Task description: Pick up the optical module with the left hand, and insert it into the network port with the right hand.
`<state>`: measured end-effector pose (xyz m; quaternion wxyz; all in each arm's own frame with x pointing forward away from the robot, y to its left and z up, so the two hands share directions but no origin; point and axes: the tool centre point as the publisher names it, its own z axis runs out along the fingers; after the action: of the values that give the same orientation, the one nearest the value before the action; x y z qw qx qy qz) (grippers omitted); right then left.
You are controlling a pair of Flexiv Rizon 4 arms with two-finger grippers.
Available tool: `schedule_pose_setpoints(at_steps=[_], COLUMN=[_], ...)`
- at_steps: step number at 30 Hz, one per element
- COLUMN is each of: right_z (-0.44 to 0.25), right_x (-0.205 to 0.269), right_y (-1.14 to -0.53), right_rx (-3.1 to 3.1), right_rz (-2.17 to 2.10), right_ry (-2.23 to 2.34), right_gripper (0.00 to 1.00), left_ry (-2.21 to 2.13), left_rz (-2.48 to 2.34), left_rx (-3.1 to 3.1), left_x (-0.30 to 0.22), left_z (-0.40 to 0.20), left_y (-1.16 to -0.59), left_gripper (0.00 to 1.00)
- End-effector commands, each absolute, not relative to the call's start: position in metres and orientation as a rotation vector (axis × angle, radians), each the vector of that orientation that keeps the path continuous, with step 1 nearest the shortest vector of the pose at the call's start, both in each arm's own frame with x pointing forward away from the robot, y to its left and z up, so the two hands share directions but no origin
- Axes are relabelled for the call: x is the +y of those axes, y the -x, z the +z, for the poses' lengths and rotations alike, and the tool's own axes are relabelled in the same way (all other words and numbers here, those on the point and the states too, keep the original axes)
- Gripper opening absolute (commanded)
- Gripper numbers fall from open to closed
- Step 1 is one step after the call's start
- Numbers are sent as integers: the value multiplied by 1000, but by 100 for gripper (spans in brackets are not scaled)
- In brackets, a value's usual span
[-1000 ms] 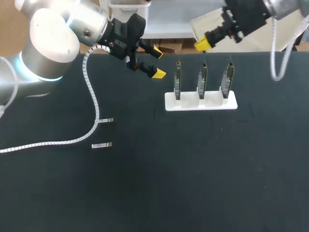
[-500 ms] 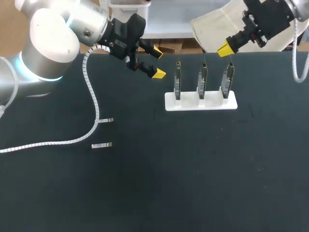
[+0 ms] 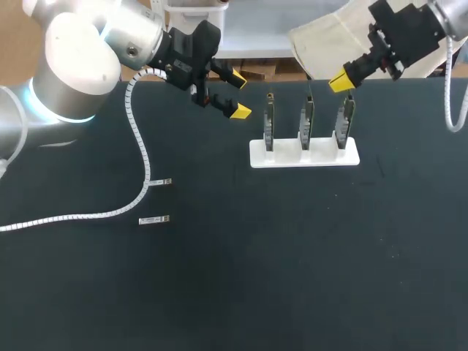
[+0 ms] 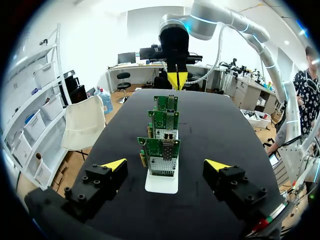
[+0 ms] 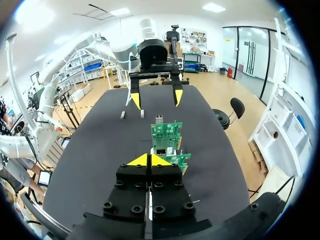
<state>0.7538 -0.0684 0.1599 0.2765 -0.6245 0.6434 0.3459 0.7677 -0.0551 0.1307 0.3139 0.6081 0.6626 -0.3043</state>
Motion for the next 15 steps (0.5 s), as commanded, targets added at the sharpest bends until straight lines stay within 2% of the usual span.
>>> schedule_pose_setpoints(at_steps=[1, 15], right_z=[157, 154], right_x=[-68, -67], right_y=[-757, -764], right_rx=[1726, 1718], right_rz=[924, 921], right_ry=[1691, 1721], right_gripper=[0, 0], left_ry=[-1603, -1603], left_rz=[-800, -800], left_rx=[1751, 1751], left_x=[-55, -55], left_z=[131, 131], left_y=[-768, -768], left_gripper=[100, 100])
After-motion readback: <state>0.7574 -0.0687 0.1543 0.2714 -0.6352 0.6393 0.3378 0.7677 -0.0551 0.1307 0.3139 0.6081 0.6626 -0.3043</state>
